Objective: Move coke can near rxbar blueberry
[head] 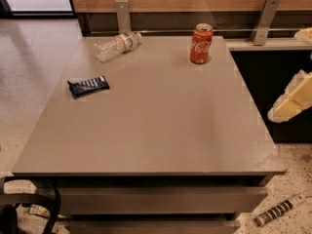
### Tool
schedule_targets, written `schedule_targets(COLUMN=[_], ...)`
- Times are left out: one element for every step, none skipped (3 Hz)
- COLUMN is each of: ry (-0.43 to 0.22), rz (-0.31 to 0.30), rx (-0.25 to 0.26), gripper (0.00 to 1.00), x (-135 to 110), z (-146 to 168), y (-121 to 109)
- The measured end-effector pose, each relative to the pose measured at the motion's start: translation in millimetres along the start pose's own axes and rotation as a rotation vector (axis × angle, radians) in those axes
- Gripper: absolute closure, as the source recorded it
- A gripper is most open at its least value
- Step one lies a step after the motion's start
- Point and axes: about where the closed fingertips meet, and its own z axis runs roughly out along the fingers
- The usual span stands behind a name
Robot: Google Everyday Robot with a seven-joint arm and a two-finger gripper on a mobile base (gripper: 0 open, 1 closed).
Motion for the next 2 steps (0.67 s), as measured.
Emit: schedule_targets(ry=[-0.246,-0.442], rz=[0.125,0.172], rx=[0.037,0.123], gripper=[0.00,0.00], x=[-1,-29], z=[40,57], y=[-12,-53])
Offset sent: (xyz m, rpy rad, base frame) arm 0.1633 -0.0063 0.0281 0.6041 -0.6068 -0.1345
